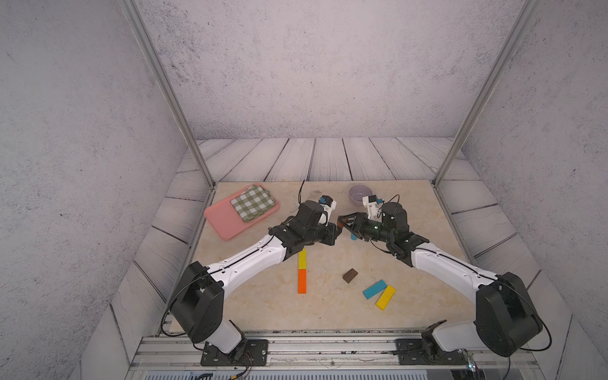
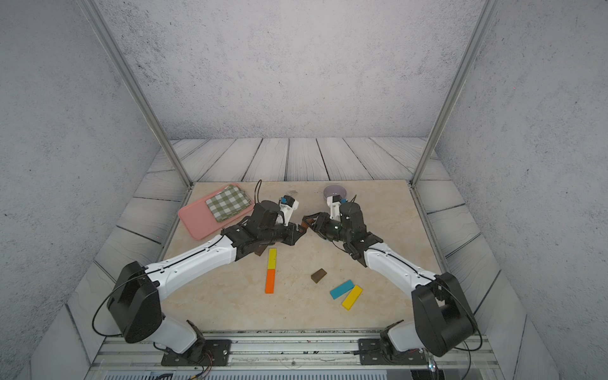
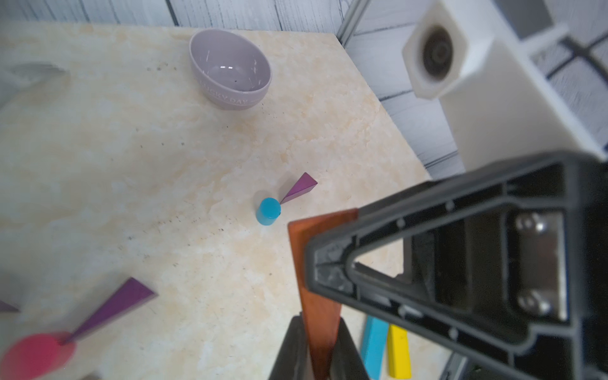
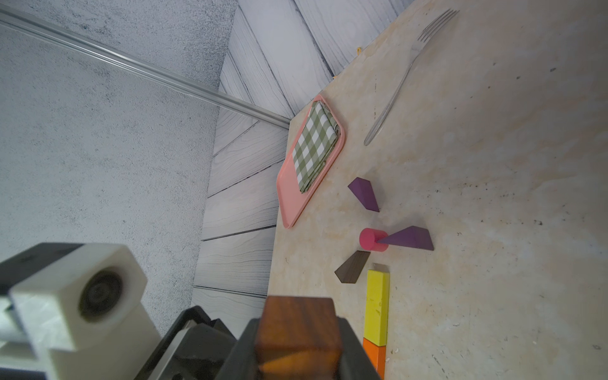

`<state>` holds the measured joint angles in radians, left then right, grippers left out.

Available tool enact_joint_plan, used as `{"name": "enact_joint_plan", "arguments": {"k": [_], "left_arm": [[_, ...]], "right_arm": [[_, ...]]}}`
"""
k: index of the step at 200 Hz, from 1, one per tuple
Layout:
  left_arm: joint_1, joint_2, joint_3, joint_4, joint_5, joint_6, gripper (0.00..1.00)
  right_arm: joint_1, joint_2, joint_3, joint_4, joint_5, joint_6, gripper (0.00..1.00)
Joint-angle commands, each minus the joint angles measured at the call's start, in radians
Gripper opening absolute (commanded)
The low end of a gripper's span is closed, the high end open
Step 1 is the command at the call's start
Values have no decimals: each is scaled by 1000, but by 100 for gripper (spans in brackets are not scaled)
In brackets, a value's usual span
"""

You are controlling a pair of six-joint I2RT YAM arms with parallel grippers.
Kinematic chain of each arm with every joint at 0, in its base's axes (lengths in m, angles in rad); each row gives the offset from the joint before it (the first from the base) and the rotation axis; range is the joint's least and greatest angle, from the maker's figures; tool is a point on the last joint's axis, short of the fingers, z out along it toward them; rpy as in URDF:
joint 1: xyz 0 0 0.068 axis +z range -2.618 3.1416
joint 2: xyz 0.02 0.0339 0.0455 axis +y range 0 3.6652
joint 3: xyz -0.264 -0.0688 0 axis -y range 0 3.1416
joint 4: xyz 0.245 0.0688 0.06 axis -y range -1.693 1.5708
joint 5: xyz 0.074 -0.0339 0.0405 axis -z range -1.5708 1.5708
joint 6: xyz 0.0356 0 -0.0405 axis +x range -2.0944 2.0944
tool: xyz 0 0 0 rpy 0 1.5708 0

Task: Assemble a small pinwheel with building blocks
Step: Assemble the building block at the center of the board.

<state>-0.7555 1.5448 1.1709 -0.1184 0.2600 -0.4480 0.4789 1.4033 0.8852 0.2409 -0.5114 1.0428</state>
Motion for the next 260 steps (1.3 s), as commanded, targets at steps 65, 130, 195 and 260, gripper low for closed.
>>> {"name": "enact_joint_plan", "arguments": {"k": [65,130,195,260], "left_arm": [[-3,-30,-25,-9,-95,-34,0],[-2,171,165,-277,-538,-447,0],[-22,570,571,-480,-544,-798,0],[-76,904,1029,-779,-555,-863,0]], "right_arm": [[-94,-102,48,-245,43,-135,99],[-239,-489,-13,-651,441,-419,99],[-238,-728,-126,-729,490,-520,99],[-240,-760,-132,-764,465,-604,99]]}}
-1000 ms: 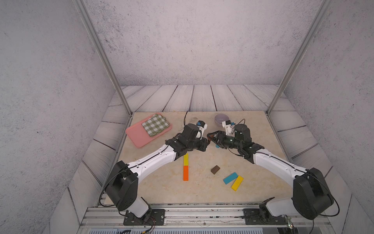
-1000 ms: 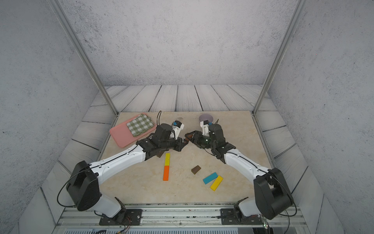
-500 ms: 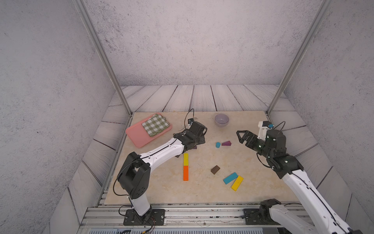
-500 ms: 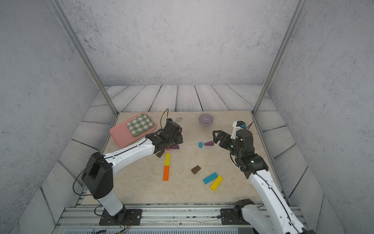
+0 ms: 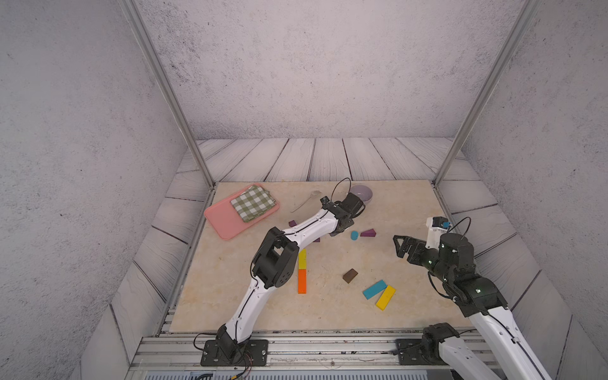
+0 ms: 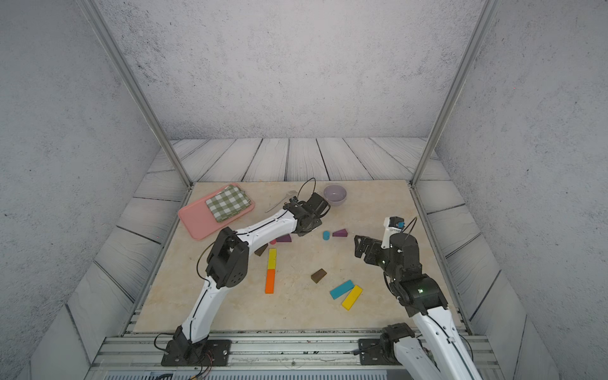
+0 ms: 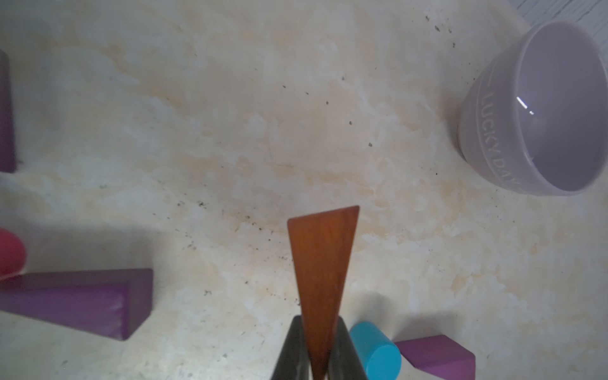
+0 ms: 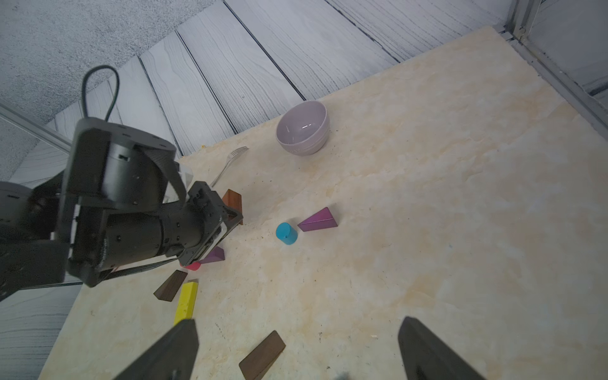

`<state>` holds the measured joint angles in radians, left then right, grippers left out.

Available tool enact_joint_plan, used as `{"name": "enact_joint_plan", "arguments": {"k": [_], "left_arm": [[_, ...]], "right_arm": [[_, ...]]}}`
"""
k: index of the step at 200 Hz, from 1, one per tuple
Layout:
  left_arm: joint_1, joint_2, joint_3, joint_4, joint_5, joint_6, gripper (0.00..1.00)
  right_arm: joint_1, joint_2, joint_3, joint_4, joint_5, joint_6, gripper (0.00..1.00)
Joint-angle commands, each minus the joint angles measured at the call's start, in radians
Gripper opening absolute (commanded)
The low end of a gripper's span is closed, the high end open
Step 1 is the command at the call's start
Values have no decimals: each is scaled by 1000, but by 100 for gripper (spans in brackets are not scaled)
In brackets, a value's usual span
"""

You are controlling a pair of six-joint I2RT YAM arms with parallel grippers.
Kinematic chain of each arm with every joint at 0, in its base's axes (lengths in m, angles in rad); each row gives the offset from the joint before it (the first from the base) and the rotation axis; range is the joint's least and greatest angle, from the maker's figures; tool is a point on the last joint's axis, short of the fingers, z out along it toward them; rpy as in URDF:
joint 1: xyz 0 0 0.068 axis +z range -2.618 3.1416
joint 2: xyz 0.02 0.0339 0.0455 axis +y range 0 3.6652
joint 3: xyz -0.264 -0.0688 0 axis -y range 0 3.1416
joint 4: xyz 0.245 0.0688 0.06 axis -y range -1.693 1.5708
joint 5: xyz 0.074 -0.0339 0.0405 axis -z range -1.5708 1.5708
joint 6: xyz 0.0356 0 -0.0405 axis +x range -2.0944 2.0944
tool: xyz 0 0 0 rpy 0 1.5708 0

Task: Assemble a small pinwheel with building blocks
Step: Assemble the building block at the center of the board.

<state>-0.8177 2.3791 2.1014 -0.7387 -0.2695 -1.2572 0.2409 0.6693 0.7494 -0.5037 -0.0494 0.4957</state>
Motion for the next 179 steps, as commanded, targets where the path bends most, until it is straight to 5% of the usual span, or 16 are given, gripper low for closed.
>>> {"name": "enact_joint_plan", "arguments": {"k": [1,101,168,179], "left_arm": [[-15,72,101,-159,-25,-54,0],[-19,259,298,-214,3,-89,0],[-25,285,302,-188,49,-84,0],[-25,287,304,-185,55,-80,7]], "right_arm": [[-2,-26,4,-20,2,-56,99],[5,-54,-5,-13,-47,-78,99],[10,-61,-8,-12,-46,-81,99],[11,-62,-7,-11,-46,-81,99]]}}
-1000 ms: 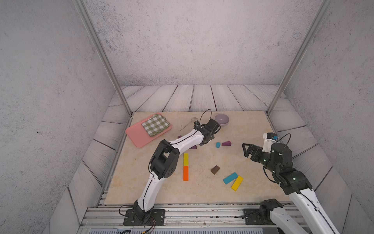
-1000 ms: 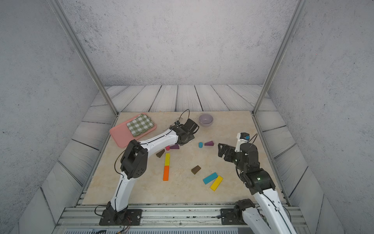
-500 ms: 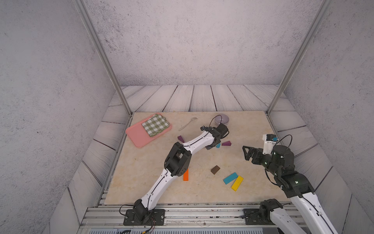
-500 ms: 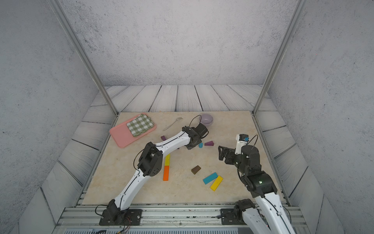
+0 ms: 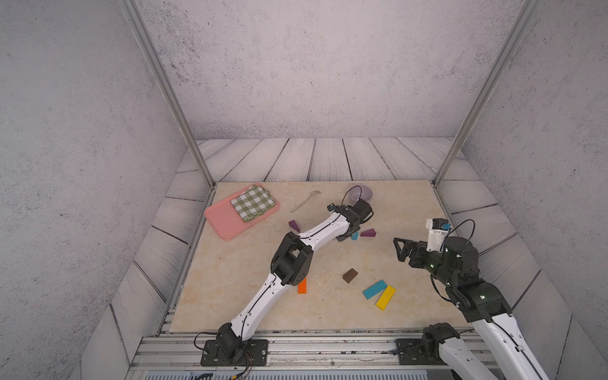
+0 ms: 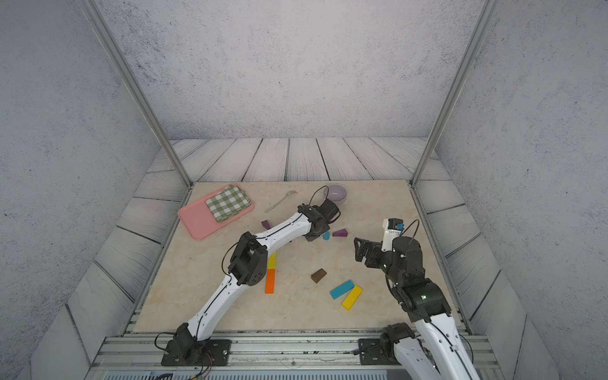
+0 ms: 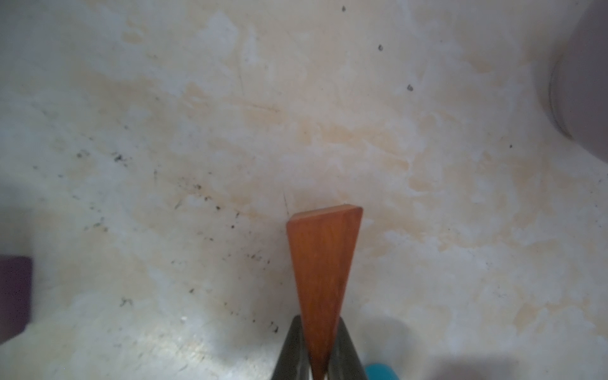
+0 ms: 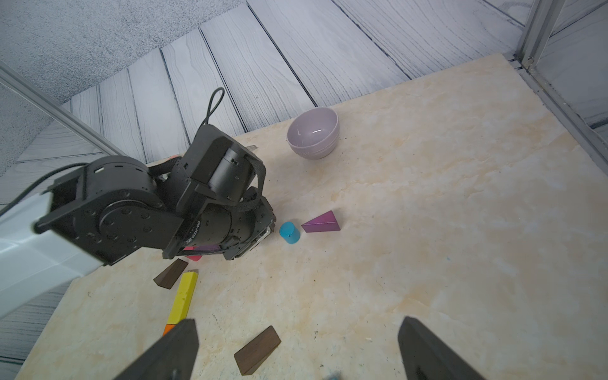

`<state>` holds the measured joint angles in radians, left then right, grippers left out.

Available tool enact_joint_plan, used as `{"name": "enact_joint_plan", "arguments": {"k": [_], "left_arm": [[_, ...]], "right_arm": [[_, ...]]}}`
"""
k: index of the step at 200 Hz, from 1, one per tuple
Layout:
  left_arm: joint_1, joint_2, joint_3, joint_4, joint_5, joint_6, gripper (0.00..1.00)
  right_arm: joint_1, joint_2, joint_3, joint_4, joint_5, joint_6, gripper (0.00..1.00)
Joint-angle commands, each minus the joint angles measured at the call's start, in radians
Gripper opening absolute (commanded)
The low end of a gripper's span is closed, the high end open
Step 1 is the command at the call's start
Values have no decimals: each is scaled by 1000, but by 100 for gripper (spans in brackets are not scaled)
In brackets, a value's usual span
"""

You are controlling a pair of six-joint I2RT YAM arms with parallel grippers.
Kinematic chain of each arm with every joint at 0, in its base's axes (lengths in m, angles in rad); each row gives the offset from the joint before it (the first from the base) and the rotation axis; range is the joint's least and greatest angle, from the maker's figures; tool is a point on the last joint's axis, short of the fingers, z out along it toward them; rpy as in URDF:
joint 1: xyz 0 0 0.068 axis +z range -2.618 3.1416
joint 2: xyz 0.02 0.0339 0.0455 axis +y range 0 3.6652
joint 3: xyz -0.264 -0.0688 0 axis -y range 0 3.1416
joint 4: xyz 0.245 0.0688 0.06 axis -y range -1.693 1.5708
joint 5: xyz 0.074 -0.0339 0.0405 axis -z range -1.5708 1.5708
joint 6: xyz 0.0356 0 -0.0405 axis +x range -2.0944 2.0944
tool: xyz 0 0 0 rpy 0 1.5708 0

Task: Assemble a small pinwheel with building blocks
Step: Assemble the building block at the center of the board.

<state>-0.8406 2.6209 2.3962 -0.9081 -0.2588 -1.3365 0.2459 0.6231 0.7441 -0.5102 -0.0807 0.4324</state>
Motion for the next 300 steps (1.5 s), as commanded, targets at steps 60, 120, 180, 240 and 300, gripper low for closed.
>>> {"name": "enact_joint_plan", "arguments": {"k": [60,120,180,240,300], "left_arm": [[3,44,6,11,87,26,24],[14,-19,-59,40,100,54,56],[30,-256,-250,117,82,180,96],[43,-664,-546,352,-66,433,96],[191,-567,-430,92,146,773,96]], "right_arm": [[7,-23,-1,-10,-21,-20,99],[7,-22,-6,-2,-34,-15,99],[6,-11,-16,17,-68,-27,99],[2,29,-30,76,-99,23,99],[3,57,-5,67,-114,-30,99]]}}
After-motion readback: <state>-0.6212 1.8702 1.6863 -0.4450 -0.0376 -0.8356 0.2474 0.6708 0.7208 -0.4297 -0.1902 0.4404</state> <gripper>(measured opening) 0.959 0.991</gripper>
